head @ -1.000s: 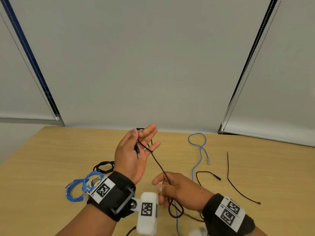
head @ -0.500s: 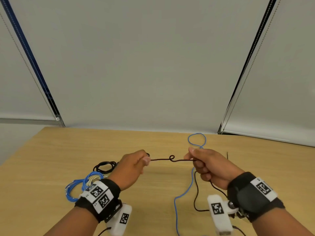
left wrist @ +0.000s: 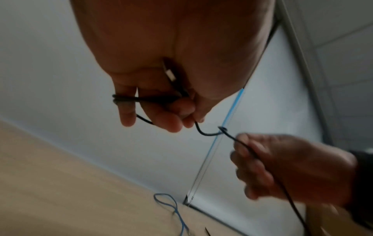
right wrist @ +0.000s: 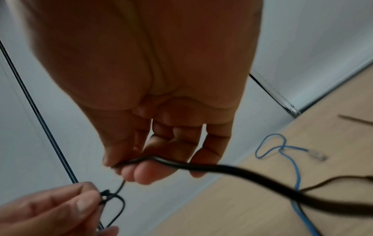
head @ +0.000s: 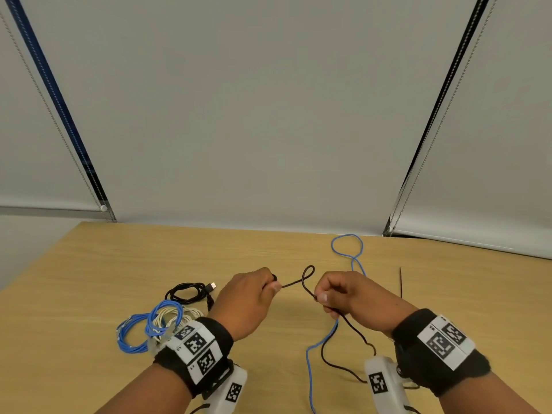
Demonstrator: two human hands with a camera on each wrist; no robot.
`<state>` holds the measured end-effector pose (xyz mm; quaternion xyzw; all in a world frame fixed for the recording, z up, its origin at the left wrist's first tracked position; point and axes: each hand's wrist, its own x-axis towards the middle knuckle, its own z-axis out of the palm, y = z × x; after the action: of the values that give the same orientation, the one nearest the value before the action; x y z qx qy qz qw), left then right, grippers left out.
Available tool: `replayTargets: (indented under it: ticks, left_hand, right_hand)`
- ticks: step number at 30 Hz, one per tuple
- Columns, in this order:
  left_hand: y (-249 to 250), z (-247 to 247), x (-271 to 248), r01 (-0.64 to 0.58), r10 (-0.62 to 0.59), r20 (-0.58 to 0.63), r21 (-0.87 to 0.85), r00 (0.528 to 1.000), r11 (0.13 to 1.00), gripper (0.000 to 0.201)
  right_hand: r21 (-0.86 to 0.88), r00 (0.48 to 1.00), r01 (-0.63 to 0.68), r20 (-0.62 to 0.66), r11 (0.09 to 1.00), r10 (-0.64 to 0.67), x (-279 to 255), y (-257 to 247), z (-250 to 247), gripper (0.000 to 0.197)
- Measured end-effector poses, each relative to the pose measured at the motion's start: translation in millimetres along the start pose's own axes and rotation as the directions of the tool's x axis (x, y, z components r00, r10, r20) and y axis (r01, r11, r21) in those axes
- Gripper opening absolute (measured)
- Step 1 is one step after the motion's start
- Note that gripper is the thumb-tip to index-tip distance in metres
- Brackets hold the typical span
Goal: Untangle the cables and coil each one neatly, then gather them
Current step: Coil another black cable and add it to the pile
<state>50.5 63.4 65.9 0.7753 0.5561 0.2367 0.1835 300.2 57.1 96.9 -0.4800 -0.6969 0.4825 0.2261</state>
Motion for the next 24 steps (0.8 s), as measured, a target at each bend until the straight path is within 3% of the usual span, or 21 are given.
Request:
replayTargets:
  ticks: [4, 8, 10, 12, 14, 18, 21, 24]
  left_hand:
    - [15, 15, -9, -0.202, 0.182, 0.106, 0.223, 0.978, 0.954, 0.025]
    - [20, 18, -15, -0.344, 0.271, 0.28, 0.26, 0.921, 0.902, 0.022]
    - [20, 16, -17, -0.376, 0.291, 0.307, 0.269, 0.906, 0.887, 0.023]
    - [21, 12, -16, -0.4, 0.315, 0.306, 0.271, 0.898, 0.876, 0.024]
    - [22, 10, -16, -0.435, 0.353, 0.306, 0.266, 0.884, 0.86, 0.025]
    - [33, 12, -16, -0.539, 0.483, 0.252, 0.253, 0.839, 0.804, 0.027]
    - [37, 8, -14, -0.553, 0.546, 0.094, 0.199, 0.833, 0.809, 0.023]
    - [37, 2, -13, -0.528, 0.535, -0.094, 0.091, 0.84, 0.844, 0.015]
  right_hand:
    - [0.224, 0.999, -0.036, -0.03, 0.974, 0.044, 3, 1, 1, 0.017]
    - [0.379, 0.976, -0.121, -0.121, 0.917, 0.179, 6, 11, -3, 0.017]
    - [0.383, 0.965, -0.142, -0.153, 0.913, 0.214, 7, 15, -4, 0.012]
    - [0.218, 0.968, -0.124, -0.187, 0.968, 0.166, 9, 13, -5, 0.008]
    - [-0.098, 0.975, -0.088, -0.215, 0.991, 0.065, 11, 9, -5, 0.014]
    - [-0.482, 0.988, -0.045, -0.15, 0.875, -0.032, 22, -3, -1, 0.013]
    - [-0.569, 0.999, -0.038, -0.015, 0.821, 0.035, 27, -7, 1, 0.009]
    - [-0.588, 0.984, -0.153, -0.165, 0.794, 0.067, 27, -1, -3, 0.019]
